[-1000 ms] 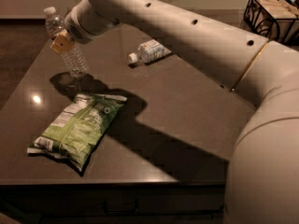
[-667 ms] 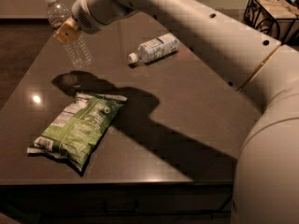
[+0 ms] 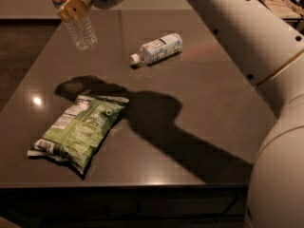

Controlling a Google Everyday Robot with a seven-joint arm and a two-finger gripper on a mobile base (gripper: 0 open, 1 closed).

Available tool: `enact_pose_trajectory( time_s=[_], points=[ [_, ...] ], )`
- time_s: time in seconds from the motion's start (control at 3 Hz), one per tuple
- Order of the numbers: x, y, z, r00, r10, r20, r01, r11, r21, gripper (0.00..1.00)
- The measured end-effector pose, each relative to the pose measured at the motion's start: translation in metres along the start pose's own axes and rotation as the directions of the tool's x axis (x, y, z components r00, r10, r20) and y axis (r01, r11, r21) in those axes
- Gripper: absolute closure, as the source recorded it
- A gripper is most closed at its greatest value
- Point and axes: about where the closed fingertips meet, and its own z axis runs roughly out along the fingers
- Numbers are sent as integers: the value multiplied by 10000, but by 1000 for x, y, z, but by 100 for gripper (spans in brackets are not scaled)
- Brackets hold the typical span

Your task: Pick water bottle

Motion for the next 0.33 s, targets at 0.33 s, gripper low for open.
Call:
enact_pose_trajectory(
  time_s=[0.33],
  points=[
    [-3, 0, -3, 9999, -90, 44, 90, 10000, -11, 100]
  ],
)
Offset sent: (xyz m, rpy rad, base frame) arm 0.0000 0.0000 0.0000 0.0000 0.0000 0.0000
